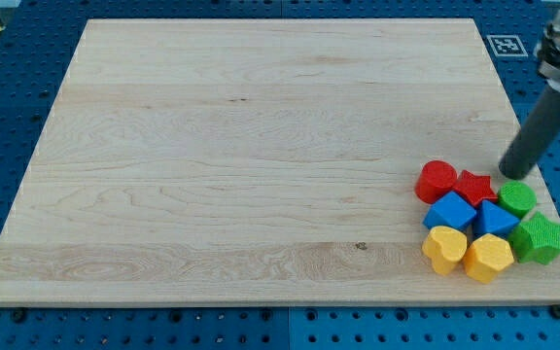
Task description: Move the green star into the yellow heart
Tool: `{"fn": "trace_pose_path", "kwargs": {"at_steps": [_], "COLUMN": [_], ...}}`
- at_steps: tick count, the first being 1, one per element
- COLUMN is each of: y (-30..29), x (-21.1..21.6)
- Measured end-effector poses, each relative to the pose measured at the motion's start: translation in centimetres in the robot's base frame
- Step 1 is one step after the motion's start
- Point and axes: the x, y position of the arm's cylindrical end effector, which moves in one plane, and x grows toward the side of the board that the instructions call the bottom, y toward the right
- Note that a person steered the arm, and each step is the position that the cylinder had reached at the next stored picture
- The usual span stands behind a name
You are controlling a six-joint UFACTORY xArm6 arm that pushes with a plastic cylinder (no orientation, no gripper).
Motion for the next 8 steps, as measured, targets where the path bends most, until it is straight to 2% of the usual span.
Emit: {"fn": "trace_pose_path", "kwargs": {"at_steps": [1, 2, 3, 8], "y": [1.3, 2.4, 2.5, 2.5], "x": [2.8, 3.7, 7.8, 11.8]}}
